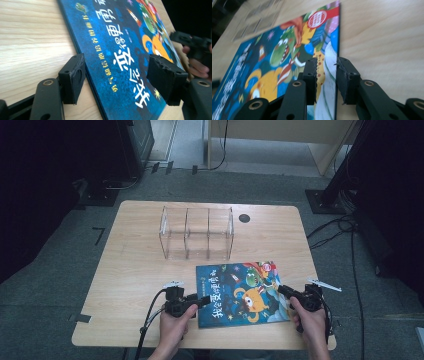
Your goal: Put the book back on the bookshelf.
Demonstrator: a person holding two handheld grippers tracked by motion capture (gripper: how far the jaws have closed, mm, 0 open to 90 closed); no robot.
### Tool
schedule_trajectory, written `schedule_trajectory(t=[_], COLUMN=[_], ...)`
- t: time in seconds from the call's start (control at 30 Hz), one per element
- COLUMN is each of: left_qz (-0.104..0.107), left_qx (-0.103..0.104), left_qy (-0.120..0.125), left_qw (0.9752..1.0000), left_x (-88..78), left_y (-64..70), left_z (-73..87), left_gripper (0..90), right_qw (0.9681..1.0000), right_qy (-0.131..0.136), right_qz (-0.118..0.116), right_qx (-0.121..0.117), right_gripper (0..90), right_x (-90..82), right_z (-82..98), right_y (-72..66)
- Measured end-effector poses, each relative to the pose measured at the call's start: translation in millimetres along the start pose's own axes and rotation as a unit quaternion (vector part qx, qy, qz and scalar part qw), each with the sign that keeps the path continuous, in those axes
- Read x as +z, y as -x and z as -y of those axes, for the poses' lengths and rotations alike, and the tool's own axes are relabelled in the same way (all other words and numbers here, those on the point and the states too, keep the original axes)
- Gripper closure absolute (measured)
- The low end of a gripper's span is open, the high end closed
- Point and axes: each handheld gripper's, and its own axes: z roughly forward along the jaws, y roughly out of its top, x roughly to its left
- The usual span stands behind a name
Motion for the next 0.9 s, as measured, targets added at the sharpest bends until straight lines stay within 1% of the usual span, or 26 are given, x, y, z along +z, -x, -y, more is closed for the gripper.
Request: schedule_trajectory(t=[0.03,0.07,0.17,0.23,0.37,0.4,0.5,0.57,0.7,0.77,0.83,0.87,0.9], left_qz=[0.004,0.007,0.004,0.0,-0.003,-0.003,-0.009,-0.013,-0.014,-0.014,-0.011,-0.011,-0.012], left_qx=[-0.002,-0.003,-0.001,0.002,0.007,0.006,0.011,0.011,0.015,0.019,0.017,0.019,0.021], left_qy=[0.0,0.001,0.002,0.002,-0.002,-0.003,-0.002,-0.002,-0.001,0.0,0.0,0.0,-0.001], left_qw=[1.0,1.0,1.0,1.0,1.0,1.0,0.9999,0.9999,0.9998,0.9997,0.9998,0.9998,0.9997], left_x=[-0.6,-0.9,-0.6,-0.3,-0.7,-0.9,-1.1,-1.6,-1.7,-1.7,-1.8,-1.7,-1.8], left_y=[-1.5,-2.5,-1.8,-1.0,-0.8,-0.8,0.0,0.7,1.2,1.0,0.6,0.7,1.0], left_z=[0.0,0.0,0.4,0.6,-0.3,-0.3,0.3,0.8,1.1,1.7,2.0,2.3,2.4], left_gripper=[32.7,33.4,33.6,33.4,35.1,35.6,36.9,37.7,37.9,38.3,38.8,38.8,38.8], right_qw=[0.9999,0.9999,1.0,0.9997,0.9994,0.9993,0.9989,0.9987,0.9983,0.997,0.9946,0.993,0.993], right_qy=[-0.01,-0.012,0.008,0.021,0.03,0.034,0.046,0.046,0.05,0.06,0.074,0.084,0.084], right_qz=[-0.005,-0.007,-0.002,-0.005,0.015,0.015,-0.003,-0.01,-0.022,-0.04,-0.063,-0.075,-0.075], right_qx=[-0.002,-0.003,0.003,0.009,-0.004,-0.004,0.011,0.017,0.019,0.027,0.038,0.035,0.035], right_gripper=[70.8,70.7,66.5,65.4,66.6,68.5,69.5,69.8,70.5,72.2,73.3,74.1,74.1], right_x=[-2.1,-3.2,1.1,5.6,7.1,6.1,1.9,0.7,-0.5,-3.3,-7.5,-11.5,-11.5], right_z=[0.5,1.1,2.2,2.5,3.4,4.2,5.7,6.4,7.0,7.0,6.8,6.6,6.6], right_y=[-0.4,-0.4,1.2,0.6,-5.5,-5.8,-3.5,-1.5,0.5,3.6,6.8,7.6,7.6])
